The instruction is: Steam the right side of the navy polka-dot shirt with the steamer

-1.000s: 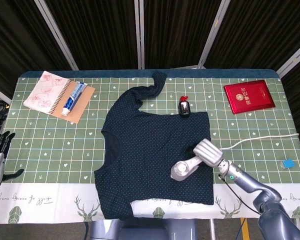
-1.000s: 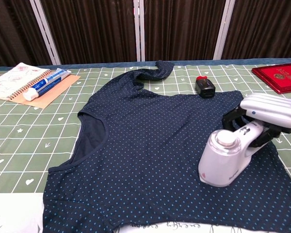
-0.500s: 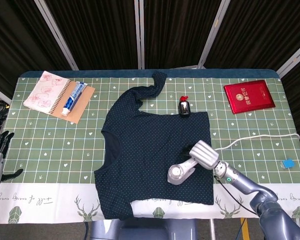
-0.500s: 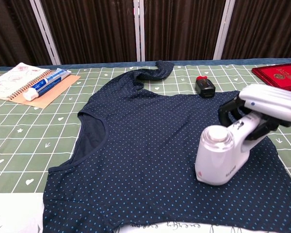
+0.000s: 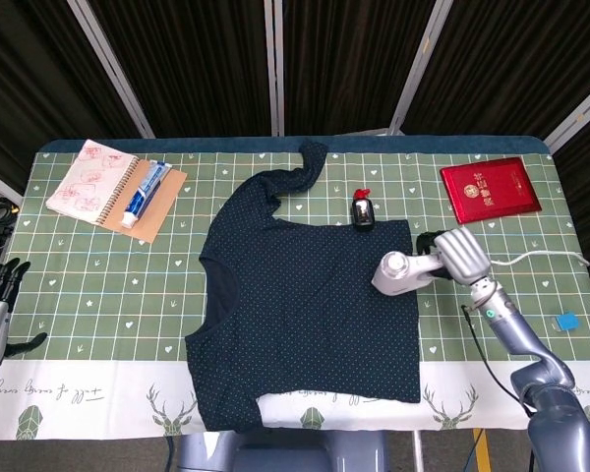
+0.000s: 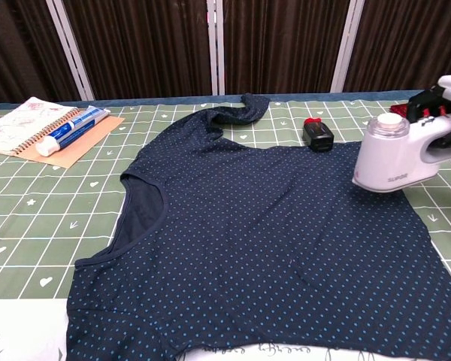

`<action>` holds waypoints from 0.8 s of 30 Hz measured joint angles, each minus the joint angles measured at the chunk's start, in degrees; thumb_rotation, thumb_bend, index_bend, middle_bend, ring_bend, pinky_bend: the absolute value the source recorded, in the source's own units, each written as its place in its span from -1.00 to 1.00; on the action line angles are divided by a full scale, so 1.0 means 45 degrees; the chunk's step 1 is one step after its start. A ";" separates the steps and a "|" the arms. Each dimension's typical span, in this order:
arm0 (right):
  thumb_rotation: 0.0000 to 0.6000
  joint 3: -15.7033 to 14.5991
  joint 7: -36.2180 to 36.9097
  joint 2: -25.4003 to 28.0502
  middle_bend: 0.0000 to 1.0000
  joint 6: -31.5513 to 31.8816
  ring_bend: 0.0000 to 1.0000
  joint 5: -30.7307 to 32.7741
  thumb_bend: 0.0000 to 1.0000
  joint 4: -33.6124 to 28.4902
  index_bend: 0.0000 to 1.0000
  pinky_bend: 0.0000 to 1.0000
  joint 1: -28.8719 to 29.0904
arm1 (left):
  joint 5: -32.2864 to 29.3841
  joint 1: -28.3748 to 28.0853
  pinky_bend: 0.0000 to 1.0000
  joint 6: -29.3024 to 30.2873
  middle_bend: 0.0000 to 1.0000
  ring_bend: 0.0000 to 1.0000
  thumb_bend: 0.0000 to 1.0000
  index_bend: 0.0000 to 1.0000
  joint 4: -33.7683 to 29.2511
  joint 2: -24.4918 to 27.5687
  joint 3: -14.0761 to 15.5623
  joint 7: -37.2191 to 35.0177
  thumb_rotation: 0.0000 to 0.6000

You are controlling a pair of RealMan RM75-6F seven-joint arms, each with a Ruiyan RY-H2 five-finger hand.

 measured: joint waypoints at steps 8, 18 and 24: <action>1.00 0.0752 -0.0048 0.0037 0.37 -0.2087 0.40 0.1016 0.58 0.0862 0.65 0.94 -0.0219 | -0.0050 -0.0010 -1.00 -0.0015 -1.00 -1.00 -1.00 -1.00 0.0005 -0.0036 -0.0007 0.0063 1.00; 1.00 0.0687 -0.0298 0.0089 0.27 -0.3004 0.32 0.1024 0.23 0.1002 0.47 0.83 -0.0381 | -0.0026 -0.0024 -1.00 -0.0033 -1.00 -1.00 -1.00 -1.00 0.0001 -0.0102 0.0032 0.0184 1.00; 1.00 0.0358 -0.0307 0.0224 -0.27 -0.3251 -0.21 0.0704 -0.79 0.0834 -0.29 0.25 -0.0385 | -0.0011 -0.0019 -1.00 -0.0024 -1.00 -1.00 -1.00 -1.00 -0.0006 -0.0091 0.0037 0.0176 1.00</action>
